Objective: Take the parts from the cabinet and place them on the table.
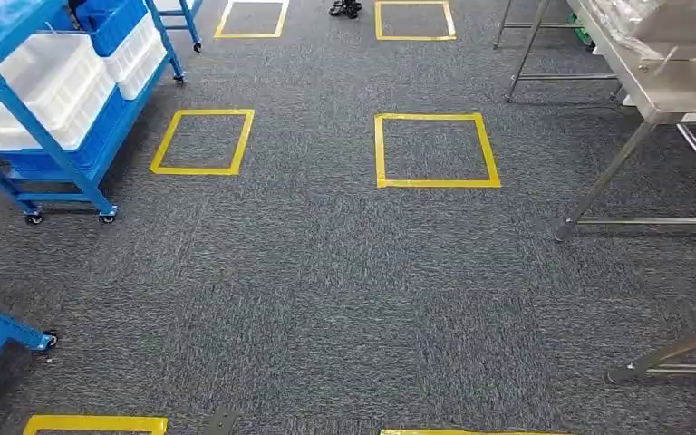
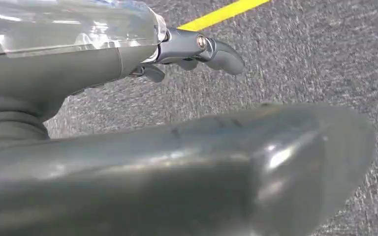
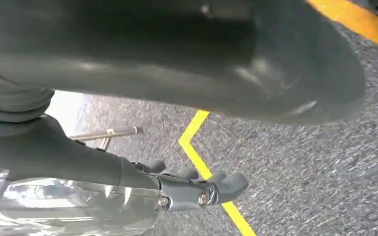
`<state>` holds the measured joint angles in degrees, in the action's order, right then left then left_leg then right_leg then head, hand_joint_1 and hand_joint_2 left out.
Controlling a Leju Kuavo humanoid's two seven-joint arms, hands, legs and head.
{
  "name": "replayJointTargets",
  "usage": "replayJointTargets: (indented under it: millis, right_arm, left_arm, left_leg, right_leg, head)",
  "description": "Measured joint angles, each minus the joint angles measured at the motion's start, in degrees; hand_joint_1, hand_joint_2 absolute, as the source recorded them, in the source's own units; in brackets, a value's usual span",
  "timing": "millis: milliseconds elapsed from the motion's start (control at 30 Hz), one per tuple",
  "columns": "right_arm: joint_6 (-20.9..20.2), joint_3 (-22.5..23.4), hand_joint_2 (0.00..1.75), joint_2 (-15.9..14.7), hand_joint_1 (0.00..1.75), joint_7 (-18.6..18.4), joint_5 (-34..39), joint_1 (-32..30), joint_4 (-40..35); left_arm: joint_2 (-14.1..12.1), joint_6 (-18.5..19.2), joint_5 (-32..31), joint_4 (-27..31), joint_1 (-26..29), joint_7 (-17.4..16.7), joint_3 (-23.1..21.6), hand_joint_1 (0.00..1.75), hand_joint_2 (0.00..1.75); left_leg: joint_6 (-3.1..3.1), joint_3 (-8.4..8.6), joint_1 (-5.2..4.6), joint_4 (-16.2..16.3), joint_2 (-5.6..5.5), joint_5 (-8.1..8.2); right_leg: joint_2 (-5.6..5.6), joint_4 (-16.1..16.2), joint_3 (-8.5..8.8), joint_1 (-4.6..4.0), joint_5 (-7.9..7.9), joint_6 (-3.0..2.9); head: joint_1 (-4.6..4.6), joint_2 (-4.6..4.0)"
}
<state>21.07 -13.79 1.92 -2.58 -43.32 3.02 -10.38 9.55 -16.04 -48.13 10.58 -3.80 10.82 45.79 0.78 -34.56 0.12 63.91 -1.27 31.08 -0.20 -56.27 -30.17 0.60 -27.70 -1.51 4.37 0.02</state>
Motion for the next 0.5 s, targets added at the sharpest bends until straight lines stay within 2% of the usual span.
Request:
replayJointTargets:
  millis: [33, 67, 100, 133, 167, 200, 233, 267, 300, 400, 433, 467, 500]
  right_arm:
    - [-0.06, 0.00, 0.00, 0.00, 0.00, 0.00, -0.11, -0.02, 0.02]
    - [-0.17, 0.00, 0.00, -0.02, 0.00, -0.04, -0.13, -0.02, 0.02]
    - [-0.26, 0.00, 0.00, -0.04, 0.00, -0.07, -0.20, 0.01, 0.04]
    - [-0.37, 0.00, 0.00, -0.02, 0.00, -0.07, -0.33, 0.03, 0.04]
    - [-0.44, -0.02, 0.00, 0.00, 0.00, -0.07, -0.39, 0.07, 0.04]
    - [-0.46, -0.02, 0.00, 0.04, 0.00, -0.07, -0.48, 0.09, 0.02]
    - [-0.48, -0.04, 0.00, 0.11, 0.00, -0.07, -0.48, 0.11, 0.02]
    - [-0.48, -0.04, 0.00, 0.15, 0.00, -0.09, -0.48, 0.09, 0.04]
    - [-0.48, -0.04, 0.00, 0.17, 0.00, -0.09, -0.48, 0.07, 0.04]
    - [-0.46, -0.04, 0.00, 0.22, 0.00, -0.13, -0.48, 0.20, 0.02]
    - [-0.44, -0.04, 0.00, 0.20, 0.00, -0.13, -0.52, 0.20, 0.02]
    - [-0.44, -0.04, 0.00, 0.20, 0.00, -0.13, -0.59, 0.18, 0.02]
    - [-0.44, -0.07, 0.00, 0.22, 0.00, -0.13, -0.65, 0.11, 0.04]
  left_arm:
    - [0.00, -0.09, 0.00, 0.00, 0.00, 0.02, 0.15, 0.00, 0.00]
    - [0.00, -0.11, 0.00, 0.00, 0.08, 0.04, 0.28, 0.00, 0.00]
    - [0.00, -0.13, 0.07, 0.00, 0.21, 0.07, 0.39, 0.00, 0.00]
    - [0.00, -0.13, 0.13, 0.00, 0.30, 0.09, 0.53, 0.00, 0.00]
    - [0.00, -0.13, 0.13, 0.00, 0.37, 0.15, 0.81, 0.00, 0.00]
    - [0.00, -0.15, 0.15, 0.00, 0.35, 0.15, 0.92, 0.00, 0.00]
    - [0.00, -0.15, 0.15, 0.00, 0.28, 0.17, 0.94, 0.00, 0.00]
    - [-0.02, -0.15, 0.15, 0.00, 0.18, 0.17, 1.01, 0.00, 0.00]
    - [-0.02, -0.15, 0.13, 0.00, 0.07, 0.24, 1.05, 0.00, 0.00]
    - [-0.04, -0.04, 0.07, 0.00, 0.36, 0.44, 1.16, 0.00, 0.00]
    - [-0.02, 0.00, 0.09, 0.00, 0.38, 0.65, 1.18, 0.00, 0.00]
    - [-0.04, 0.00, 0.09, 0.00, 0.31, 0.79, 1.20, 0.00, 0.00]
    - [-0.04, 0.02, 0.11, 0.00, 0.16, 1.03, 1.22, 0.00, 0.00]
  left_leg:
    - [0.23, -2.36, 0.12, 5.15, 0.26, 2.47]
    - [0.44, -4.47, 0.22, 9.81, 0.35, 4.21]
    - [0.57, -5.51, 0.34, 12.14, 0.44, 4.55]
    - [0.64, -5.21, 0.45, 11.51, 0.54, 3.54]
    - [0.67, -3.55, 0.52, 8.14, 0.75, 1.34]
    - [0.65, -0.90, 0.53, 2.85, 1.17, -1.35]
    - [0.48, 2.16, 0.53, -2.93, 2.00, -3.77]
    - [0.17, 3.75, 0.34, -6.38, 3.83, -3.47]
    - [-0.38, 3.72, -0.01, -6.54, 3.36, -3.68]
    - [-1.10, 3.36, -0.18, -6.61, 2.44, -3.89]
    - [-1.73, 3.73, 0.26, -7.27, 2.20, -4.40]
    - [-1.96, 3.71, 0.25, -7.39, 1.97, -4.52]
    - [-2.20, 3.54, 0.26, -7.38, 1.79, -4.63]
  right_leg:
    - [-0.45, -0.02, -0.02, -0.13, -0.06, -0.09]
    - [-0.87, -0.06, -0.04, -0.21, -0.10, -0.15]
    - [-1.16, -0.10, -0.03, -0.27, -0.11, -0.16]
    - [-1.46, -0.15, 0.04, -0.30, -0.16, -0.11]
    - [-1.74, -0.25, 0.08, -0.30, -0.27, -0.06]
    - [-1.98, -0.42, 0.14, -0.27, -0.42, 0.13]
    - [-2.27, -0.66, 0.26, -0.24, -0.65, 0.30]
    - [-2.53, -0.93, 0.25, -0.49, -0.91, 0.64]
    - [-2.63, -1.11, 0.16, -0.69, -1.02, 0.96]
    - [-3.41, -0.97, 0.24, -0.55, -0.93, 1.80]
    - [-2.75, -1.49, 0.15, -0.32, -1.48, 2.36]
    - [-1.22, -2.85, -0.41, -0.21, -2.66, 2.55]
    - [-0.39, -6.38, -2.15, -0.15, -5.10, 2.65]
  head:
    - [0.02, 0.00]
    - [0.02, 0.00]
    - [0.02, 0.00]
    - [0.02, 0.00]
    - [0.02, 0.00]
    - [0.02, 0.00]
    - [0.02, 0.00]
    - [0.00, 0.00]
    - [0.00, 0.00]
    - [0.00, 0.00]
    - [0.00, 0.00]
    - [0.00, 0.00]
    - [-0.02, 0.00]
